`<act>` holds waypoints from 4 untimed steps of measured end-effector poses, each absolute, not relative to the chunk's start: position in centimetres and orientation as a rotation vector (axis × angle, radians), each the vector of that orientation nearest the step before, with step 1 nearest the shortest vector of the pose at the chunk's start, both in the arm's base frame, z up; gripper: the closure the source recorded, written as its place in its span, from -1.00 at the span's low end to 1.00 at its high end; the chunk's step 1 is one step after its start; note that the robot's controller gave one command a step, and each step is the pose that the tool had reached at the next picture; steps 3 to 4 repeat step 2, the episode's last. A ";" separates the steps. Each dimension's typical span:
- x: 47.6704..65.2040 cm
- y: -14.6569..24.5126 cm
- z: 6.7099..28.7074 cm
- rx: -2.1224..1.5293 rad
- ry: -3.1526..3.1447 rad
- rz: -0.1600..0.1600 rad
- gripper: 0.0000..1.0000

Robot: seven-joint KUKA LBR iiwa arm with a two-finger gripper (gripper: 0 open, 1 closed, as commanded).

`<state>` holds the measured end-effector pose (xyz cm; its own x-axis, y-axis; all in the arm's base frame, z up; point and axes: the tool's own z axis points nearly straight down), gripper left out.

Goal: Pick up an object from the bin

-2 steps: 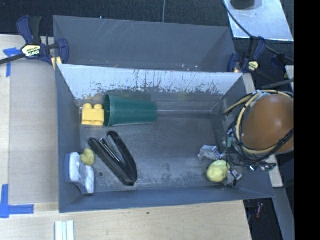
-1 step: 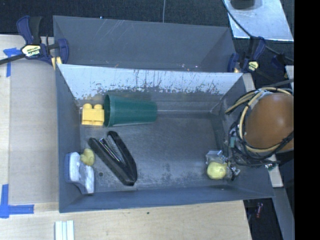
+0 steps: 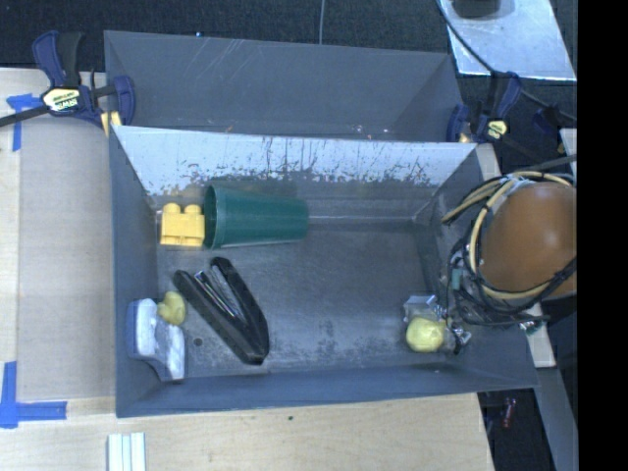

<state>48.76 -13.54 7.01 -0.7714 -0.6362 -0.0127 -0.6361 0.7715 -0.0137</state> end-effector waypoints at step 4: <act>48.5 -13.4 11.5 -1.055 2.947 -0.005 1.00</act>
Offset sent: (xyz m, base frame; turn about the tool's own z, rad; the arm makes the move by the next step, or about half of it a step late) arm -0.0004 0.0002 0.1225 0.0003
